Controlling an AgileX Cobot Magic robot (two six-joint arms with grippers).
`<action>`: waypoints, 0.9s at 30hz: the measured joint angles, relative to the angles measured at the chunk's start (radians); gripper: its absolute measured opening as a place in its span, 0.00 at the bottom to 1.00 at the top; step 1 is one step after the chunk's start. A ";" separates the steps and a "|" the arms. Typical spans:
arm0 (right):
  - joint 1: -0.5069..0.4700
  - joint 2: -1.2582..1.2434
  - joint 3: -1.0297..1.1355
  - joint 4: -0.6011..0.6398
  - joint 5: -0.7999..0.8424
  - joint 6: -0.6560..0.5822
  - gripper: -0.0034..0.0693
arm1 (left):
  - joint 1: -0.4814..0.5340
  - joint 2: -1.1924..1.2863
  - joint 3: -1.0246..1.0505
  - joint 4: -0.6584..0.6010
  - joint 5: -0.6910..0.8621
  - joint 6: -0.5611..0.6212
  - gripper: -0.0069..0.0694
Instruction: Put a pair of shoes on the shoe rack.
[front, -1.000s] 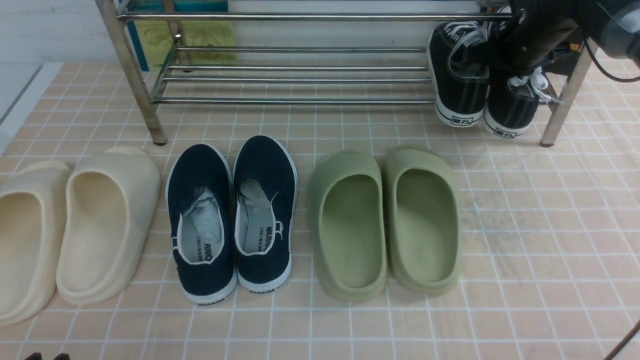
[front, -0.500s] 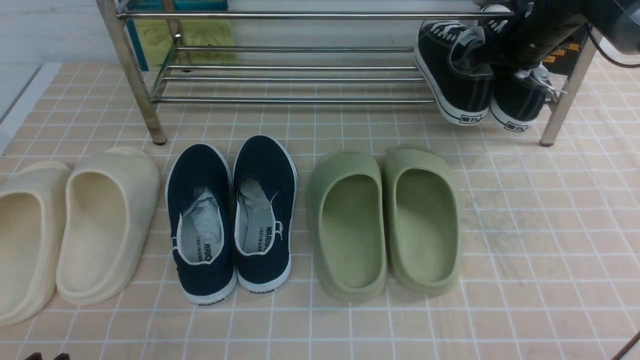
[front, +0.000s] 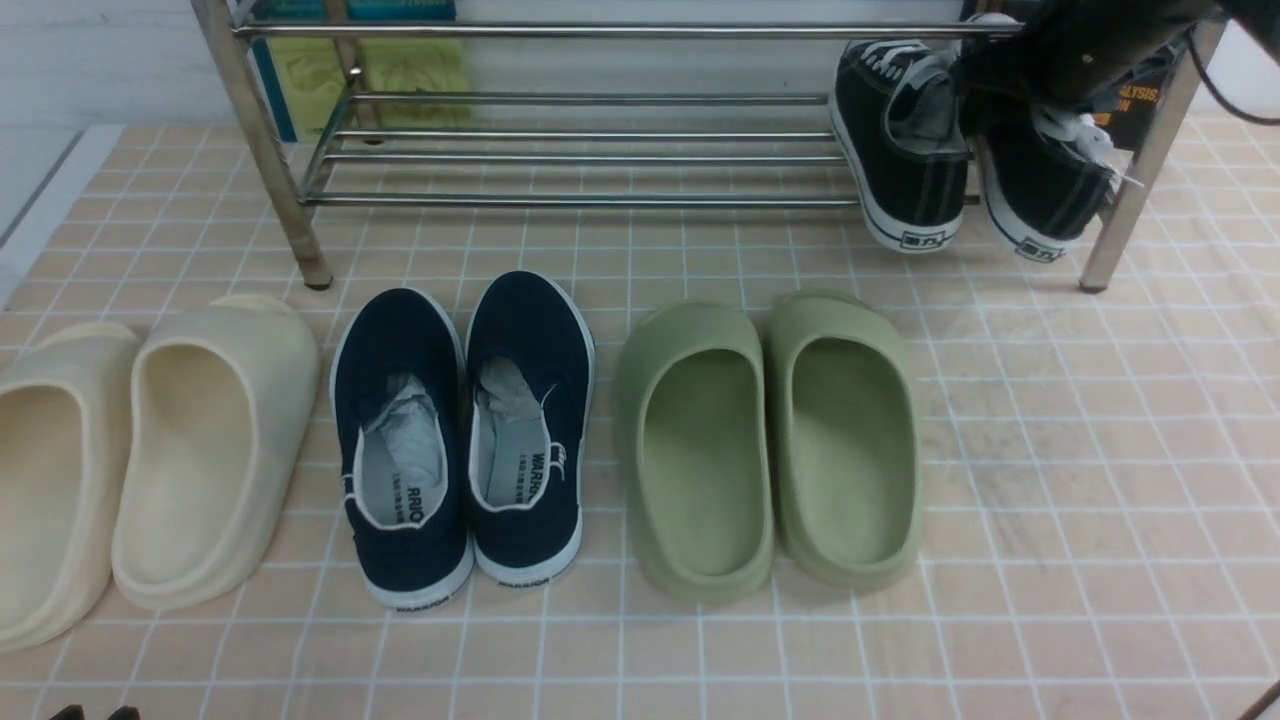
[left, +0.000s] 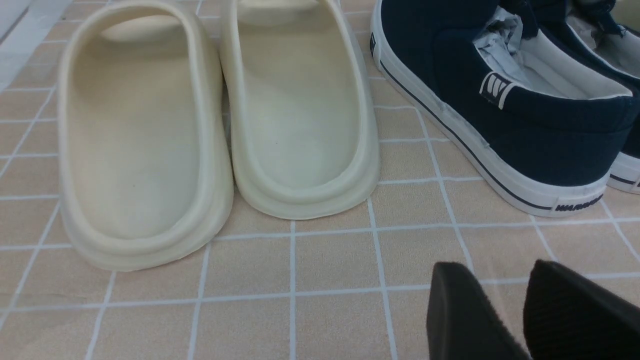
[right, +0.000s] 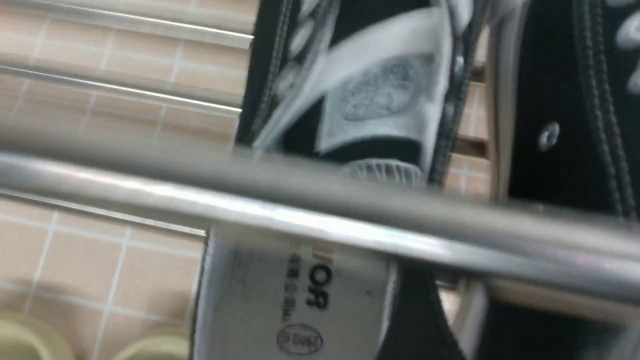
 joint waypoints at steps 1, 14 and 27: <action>0.000 -0.037 -0.001 0.001 0.018 -0.001 0.64 | 0.000 0.000 0.000 0.000 0.000 0.000 0.41; 0.025 -0.226 0.028 0.001 0.208 -0.006 0.35 | 0.000 0.000 0.000 0.000 0.000 0.000 0.41; 0.038 -0.913 0.848 -0.012 -0.141 -0.011 0.04 | 0.000 0.000 0.000 0.000 0.000 0.000 0.41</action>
